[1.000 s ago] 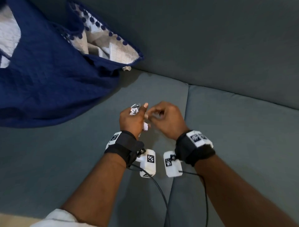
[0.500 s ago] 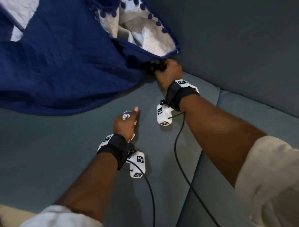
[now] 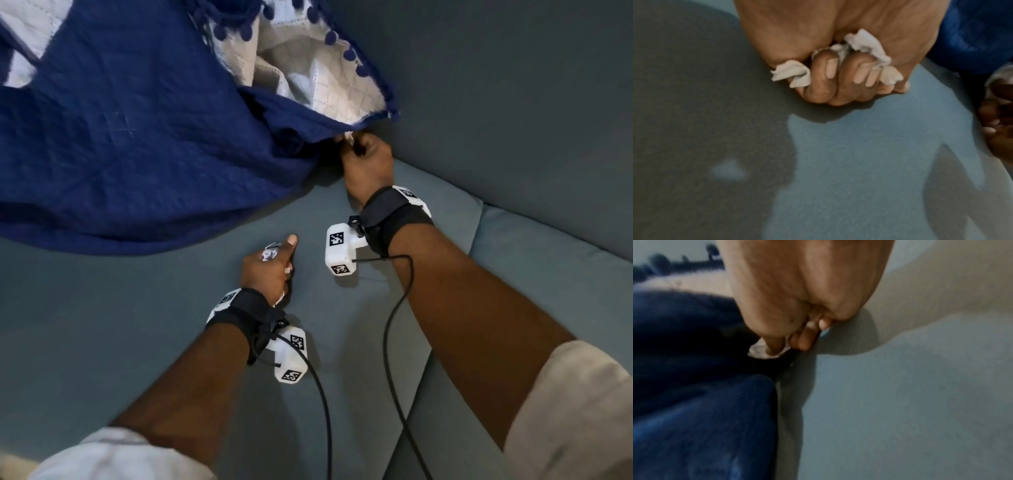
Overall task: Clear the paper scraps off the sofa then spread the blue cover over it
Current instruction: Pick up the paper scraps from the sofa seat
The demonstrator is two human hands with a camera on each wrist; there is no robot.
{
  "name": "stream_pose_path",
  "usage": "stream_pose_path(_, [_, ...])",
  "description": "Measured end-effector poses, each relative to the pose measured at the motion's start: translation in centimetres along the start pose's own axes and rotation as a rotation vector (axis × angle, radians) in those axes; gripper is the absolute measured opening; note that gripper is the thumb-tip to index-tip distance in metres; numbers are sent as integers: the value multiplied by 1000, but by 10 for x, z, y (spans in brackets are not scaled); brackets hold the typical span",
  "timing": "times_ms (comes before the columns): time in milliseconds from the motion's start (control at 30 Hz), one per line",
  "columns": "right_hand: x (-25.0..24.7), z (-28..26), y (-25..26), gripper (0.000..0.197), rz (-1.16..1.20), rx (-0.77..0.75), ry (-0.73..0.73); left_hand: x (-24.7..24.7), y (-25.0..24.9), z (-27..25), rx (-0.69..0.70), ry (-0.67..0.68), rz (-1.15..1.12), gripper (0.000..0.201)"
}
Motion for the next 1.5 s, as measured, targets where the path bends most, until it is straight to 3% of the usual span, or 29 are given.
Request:
stream_pose_path(100, [-22,-5,1,16,250,17,146,2,-7,-7,-22,2,0,54])
stream_pose_path(300, [-82,-42,-12,16,305,201,235,3,-15,-29,-1,-41,40,56])
stream_pose_path(433, [-118,-97,-30,26,130,117,249,21,-25,-62,2,35,-14,50])
stream_pose_path(533, [-141,-149,-40,47,49,19,299,50,-24,-87,79,152,14,67])
stream_pose_path(733, [-182,-239,-38,11,-195,-177,218,124,7,-138,82,373,65,56])
stream_pose_path(933, [-253,-291,-69,38,-604,-281,155,183,48,-202,-13,492,163,65])
stream_pose_path(1067, [-324,-305,-109,19,-396,-163,134,224,88,-253,176,531,339,33])
stream_pose_path(1233, [-425,-343,-168,9,35,139,-101,310,144,-315,303,603,368,11])
stream_pose_path(1367, [-509,-372,-226,26,326,228,-239,383,202,-357,259,616,350,19])
stream_pose_path(1500, [-588,-398,-283,33,310,262,-453,445,263,-397,177,709,422,18])
Point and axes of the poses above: each hand's wrist, its own z-axis towards the middle knuckle, its own x-axis out of the palm, y = z × x, the point moved 1 cm from there along z, towards the middle knuckle, and after that the axes turned 5 degrees about -z, right-handed, at the moved point
